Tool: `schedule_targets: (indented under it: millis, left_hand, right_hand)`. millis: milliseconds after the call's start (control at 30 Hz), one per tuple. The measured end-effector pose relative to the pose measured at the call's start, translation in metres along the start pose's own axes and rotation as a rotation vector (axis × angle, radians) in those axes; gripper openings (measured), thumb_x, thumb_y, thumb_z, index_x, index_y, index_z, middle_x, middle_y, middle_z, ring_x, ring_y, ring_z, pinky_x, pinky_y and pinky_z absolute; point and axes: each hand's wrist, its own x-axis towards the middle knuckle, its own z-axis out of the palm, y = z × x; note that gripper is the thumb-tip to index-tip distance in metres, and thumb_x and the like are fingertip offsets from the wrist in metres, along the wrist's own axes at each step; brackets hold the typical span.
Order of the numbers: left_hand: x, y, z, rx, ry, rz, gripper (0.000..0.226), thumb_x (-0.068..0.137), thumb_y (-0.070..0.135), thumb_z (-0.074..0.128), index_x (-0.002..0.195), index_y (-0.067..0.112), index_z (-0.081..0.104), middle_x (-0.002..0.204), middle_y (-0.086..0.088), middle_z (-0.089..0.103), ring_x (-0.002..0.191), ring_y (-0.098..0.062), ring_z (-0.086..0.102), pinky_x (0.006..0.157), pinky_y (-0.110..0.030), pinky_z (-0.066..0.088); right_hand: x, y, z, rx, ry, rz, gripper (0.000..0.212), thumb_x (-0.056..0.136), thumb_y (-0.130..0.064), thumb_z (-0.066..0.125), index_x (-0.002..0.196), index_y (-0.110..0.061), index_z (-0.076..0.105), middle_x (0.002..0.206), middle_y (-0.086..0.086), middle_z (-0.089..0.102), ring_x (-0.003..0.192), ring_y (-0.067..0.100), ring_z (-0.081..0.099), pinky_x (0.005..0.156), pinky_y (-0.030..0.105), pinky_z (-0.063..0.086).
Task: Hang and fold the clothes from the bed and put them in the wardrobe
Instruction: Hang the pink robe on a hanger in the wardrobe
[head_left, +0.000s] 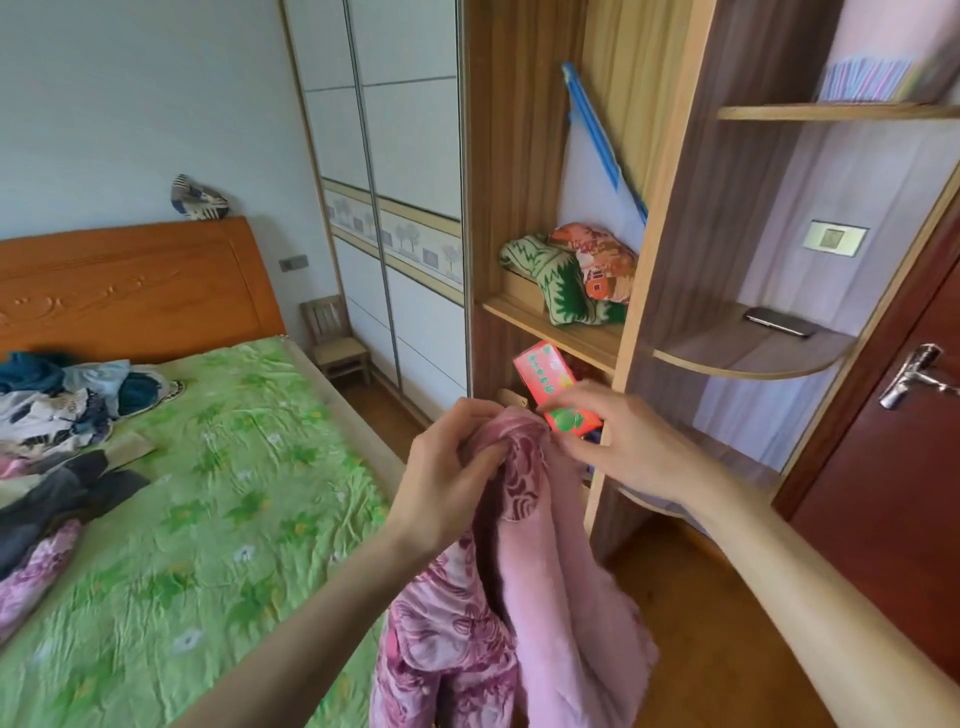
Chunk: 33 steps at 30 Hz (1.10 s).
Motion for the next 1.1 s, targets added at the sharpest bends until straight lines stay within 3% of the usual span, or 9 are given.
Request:
schedule_targets:
  millis: [133, 233, 300, 567, 667, 733, 833, 967, 1100]
  left_hand:
    - [0.012, 0.001, -0.008, -0.035, 0.063, -0.033, 0.023, 0.094, 0.002, 0.071, 0.111, 0.017, 0.071, 0.100, 0.009, 0.078, 0.098, -0.013, 0.074, 0.084, -0.033, 0.060]
    - [0.013, -0.002, -0.016, -0.019, 0.016, -0.026, 0.024, 0.093, 0.003, 0.073, 0.112, 0.017, 0.072, 0.100, 0.011, 0.078, 0.098, -0.012, 0.074, 0.086, -0.036, 0.061]
    - [0.009, -0.009, -0.022, 0.025, 0.002, -0.027, 0.026, 0.092, 0.004, 0.075, 0.113, 0.018, 0.072, 0.101, 0.012, 0.077, 0.099, -0.012, 0.074, 0.087, -0.037, 0.060]
    - [-0.024, -0.047, -0.015, 0.747, -0.016, -0.028, 0.043, 0.078, 0.008, 0.081, 0.117, 0.010, 0.064, 0.108, -0.007, 0.061, 0.097, -0.033, 0.059, 0.076, -0.046, 0.053]
    - [-0.040, -0.052, -0.005, 0.718, -0.012, -0.170, 0.050, 0.074, 0.001, 0.076, 0.117, 0.013, 0.053, 0.109, -0.005, 0.057, 0.097, -0.031, 0.058, 0.071, -0.044, 0.051]
    - [-0.042, -0.052, -0.007, 0.651, -0.003, -0.216, 0.045, 0.077, -0.001, 0.070, 0.110, 0.016, 0.046, 0.096, -0.003, 0.061, 0.081, -0.034, 0.060, 0.062, -0.046, 0.051]
    - [-0.037, -0.039, -0.013, 0.702, -0.033, -0.106, 0.037, 0.078, -0.003, 0.071, 0.100, 0.018, 0.050, 0.079, -0.002, 0.062, 0.070, -0.035, 0.060, 0.056, -0.038, 0.045]
    - [-0.022, -0.023, -0.013, 0.871, -0.052, 0.040, 0.031, 0.089, -0.001, 0.068, 0.118, 0.009, 0.069, 0.113, -0.013, 0.062, 0.098, -0.036, 0.059, 0.070, -0.047, 0.056]
    - [-0.013, -0.016, -0.007, 0.731, -0.030, -0.011, 0.019, 0.095, -0.005, 0.057, 0.110, 0.006, 0.056, 0.087, -0.009, 0.059, 0.073, -0.033, 0.055, 0.055, -0.049, 0.050]
  right_hand:
    - [0.003, 0.002, 0.029, 0.110, -0.073, 0.032, 0.045, 0.097, -0.035, 0.073, 0.134, -0.052, 0.053, 0.117, -0.051, 0.056, 0.118, -0.022, 0.051, 0.084, -0.004, 0.040]
    - [0.010, 0.005, 0.041, 0.126, -0.026, 0.006, 0.027, 0.099, -0.023, 0.069, 0.121, -0.035, 0.060, 0.118, -0.025, 0.063, 0.118, -0.004, 0.056, 0.087, 0.015, 0.051]
    - [0.014, 0.003, 0.043, 0.104, -0.004, -0.034, 0.012, 0.101, -0.020, 0.066, 0.109, -0.026, 0.060, 0.108, -0.012, 0.062, 0.105, 0.005, 0.060, 0.076, 0.023, 0.051]
    - [0.023, -0.034, 0.015, -0.012, 0.193, -0.211, 0.021, 0.097, -0.021, 0.067, 0.099, -0.031, 0.049, 0.100, -0.026, 0.063, 0.090, 0.003, 0.064, 0.072, 0.029, 0.054]
    - [0.020, -0.035, 0.001, -0.113, 0.230, -0.177, 0.030, 0.090, -0.023, 0.075, 0.096, -0.033, 0.047, 0.091, -0.014, 0.063, 0.083, 0.012, 0.064, 0.070, 0.044, 0.058]
    - [0.013, -0.027, -0.012, -0.170, 0.239, -0.115, 0.035, 0.086, -0.022, 0.079, 0.099, -0.036, 0.050, 0.090, -0.013, 0.066, 0.082, 0.013, 0.066, 0.071, 0.044, 0.058]
    - [-0.002, -0.017, -0.028, -0.228, 0.231, -0.056, 0.037, 0.082, -0.023, 0.081, 0.103, -0.040, 0.055, 0.093, -0.019, 0.068, 0.087, 0.011, 0.067, 0.074, 0.041, 0.057]
    - [-0.012, -0.010, -0.051, -0.402, 0.192, -0.024, 0.034, 0.084, -0.034, 0.082, 0.107, -0.042, 0.058, 0.102, -0.022, 0.068, 0.092, 0.016, 0.068, 0.068, 0.034, 0.047]
    - [-0.019, -0.003, -0.079, -0.538, 0.102, -0.066, 0.017, 0.093, -0.035, 0.071, 0.109, -0.032, 0.064, 0.105, -0.016, 0.061, 0.094, 0.022, 0.063, 0.071, 0.041, 0.051]
